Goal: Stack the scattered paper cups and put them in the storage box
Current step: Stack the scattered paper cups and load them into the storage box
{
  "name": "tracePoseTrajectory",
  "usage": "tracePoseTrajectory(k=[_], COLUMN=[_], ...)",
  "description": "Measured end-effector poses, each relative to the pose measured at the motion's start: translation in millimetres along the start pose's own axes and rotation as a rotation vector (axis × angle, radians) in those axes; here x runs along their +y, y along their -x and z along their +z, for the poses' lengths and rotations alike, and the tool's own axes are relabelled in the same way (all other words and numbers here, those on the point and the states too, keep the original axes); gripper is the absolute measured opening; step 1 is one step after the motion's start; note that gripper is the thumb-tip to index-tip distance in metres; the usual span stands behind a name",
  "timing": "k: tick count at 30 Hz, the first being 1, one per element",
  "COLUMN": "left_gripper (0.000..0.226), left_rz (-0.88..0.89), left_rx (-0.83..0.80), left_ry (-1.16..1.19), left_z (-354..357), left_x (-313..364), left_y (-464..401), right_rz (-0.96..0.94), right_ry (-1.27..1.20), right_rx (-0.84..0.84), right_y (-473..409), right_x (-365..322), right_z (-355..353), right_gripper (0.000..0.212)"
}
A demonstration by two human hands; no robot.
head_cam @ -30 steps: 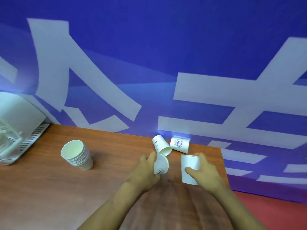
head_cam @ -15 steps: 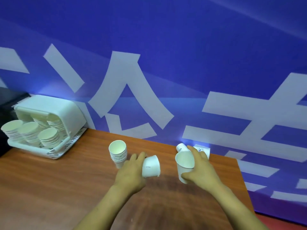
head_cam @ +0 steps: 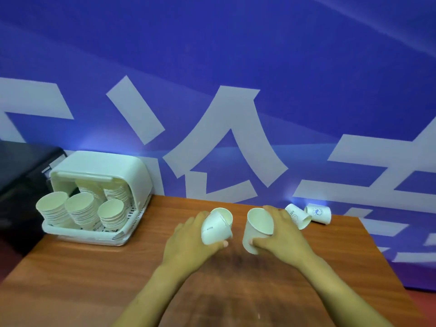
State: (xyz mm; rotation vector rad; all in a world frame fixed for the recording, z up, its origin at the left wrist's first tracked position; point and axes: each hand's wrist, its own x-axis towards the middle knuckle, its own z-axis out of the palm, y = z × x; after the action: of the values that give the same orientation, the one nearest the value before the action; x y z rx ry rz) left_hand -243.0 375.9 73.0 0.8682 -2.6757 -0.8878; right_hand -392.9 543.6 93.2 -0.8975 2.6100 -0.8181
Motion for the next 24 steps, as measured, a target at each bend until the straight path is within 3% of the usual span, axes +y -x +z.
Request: tracePoseTrajectory(k=[4, 9, 13, 17, 24], left_gripper=[0.067, 0.074, 0.05, 0.062, 0.061], left_rz=[0.032, -0.038, -0.037, -0.029, -0.003], left_rx=[0.109, 0.119, 0.099, 0.074, 0.095], left_ry=[-0.111, -0.172, -0.028, 0.004, 0.03], left_z=[-20.2, -31.9, -38.7, -52.6, -64.8], left_x=[-15.5, -20.9, -27.0, -32.9, -62.0], left_y=[-3.3, -1.3, 4.7, 7.2, -4.2], right_rz=[0.001, -0.037, -0.045, -0.032, -0.004], right_ry=[0.042, 0.079, 0.029, -0.047, -0.02], right_rx=[0.002, -0.034, -0.06, -0.078, -0.079], right_y=[4.2, 3.7, -5.2, -9.6, -14.6], right_x=[-23.9, -27.6, -26.2, -36.5, -70.4], right_z=[11.3, 16.1, 20.6, 35.5, 42.9], right_gripper=[0.086, 0.088, 0.083, 0.075, 0.068])
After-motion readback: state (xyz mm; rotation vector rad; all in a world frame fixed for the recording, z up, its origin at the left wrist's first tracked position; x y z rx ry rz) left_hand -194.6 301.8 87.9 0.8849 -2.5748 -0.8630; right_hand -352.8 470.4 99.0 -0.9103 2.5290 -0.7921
